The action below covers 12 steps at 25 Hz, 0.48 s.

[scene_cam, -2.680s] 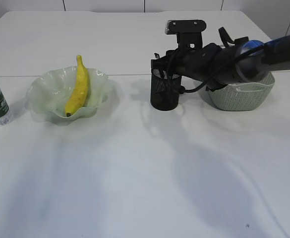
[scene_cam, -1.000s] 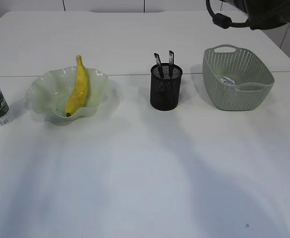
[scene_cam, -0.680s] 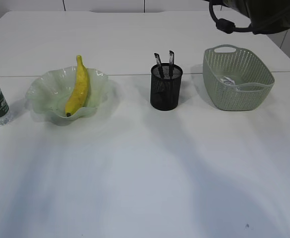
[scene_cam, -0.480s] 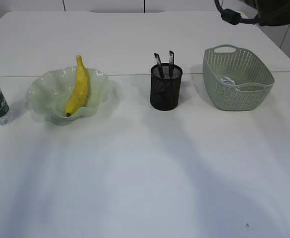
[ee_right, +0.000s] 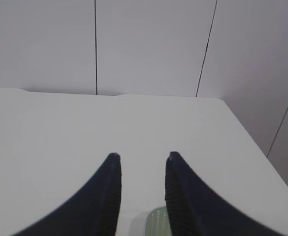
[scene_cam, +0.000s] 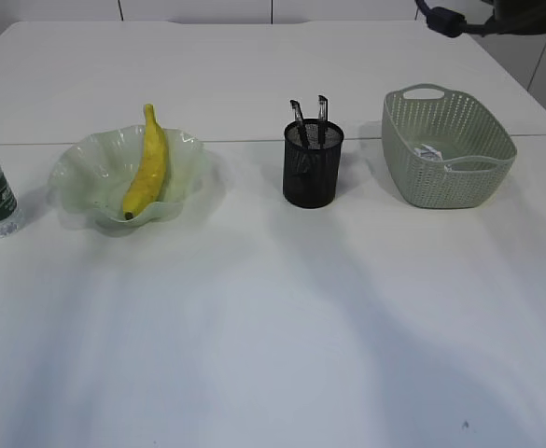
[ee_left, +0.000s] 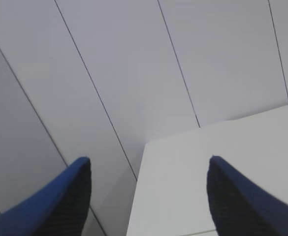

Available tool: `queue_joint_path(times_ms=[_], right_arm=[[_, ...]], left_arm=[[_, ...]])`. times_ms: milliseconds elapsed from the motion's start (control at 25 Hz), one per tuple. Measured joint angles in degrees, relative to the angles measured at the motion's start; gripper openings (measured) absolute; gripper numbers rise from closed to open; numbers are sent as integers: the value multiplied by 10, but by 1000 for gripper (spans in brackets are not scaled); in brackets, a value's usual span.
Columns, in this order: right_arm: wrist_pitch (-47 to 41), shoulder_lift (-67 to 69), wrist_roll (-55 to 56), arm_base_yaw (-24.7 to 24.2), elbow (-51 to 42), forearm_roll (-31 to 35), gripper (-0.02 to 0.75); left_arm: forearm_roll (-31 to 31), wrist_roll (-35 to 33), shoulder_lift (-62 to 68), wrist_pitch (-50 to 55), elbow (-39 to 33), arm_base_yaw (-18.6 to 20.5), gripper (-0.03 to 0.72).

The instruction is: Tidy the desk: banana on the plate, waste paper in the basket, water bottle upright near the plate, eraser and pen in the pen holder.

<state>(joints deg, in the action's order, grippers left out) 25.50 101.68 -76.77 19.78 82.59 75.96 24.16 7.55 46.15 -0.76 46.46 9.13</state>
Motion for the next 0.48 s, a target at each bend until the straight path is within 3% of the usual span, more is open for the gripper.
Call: queue_joint_path(times_ms=[480], right_arm=[[0,-49,-66,0,-2,66,232]], left_arm=[[-34,0,-95,74,0,28,520]])
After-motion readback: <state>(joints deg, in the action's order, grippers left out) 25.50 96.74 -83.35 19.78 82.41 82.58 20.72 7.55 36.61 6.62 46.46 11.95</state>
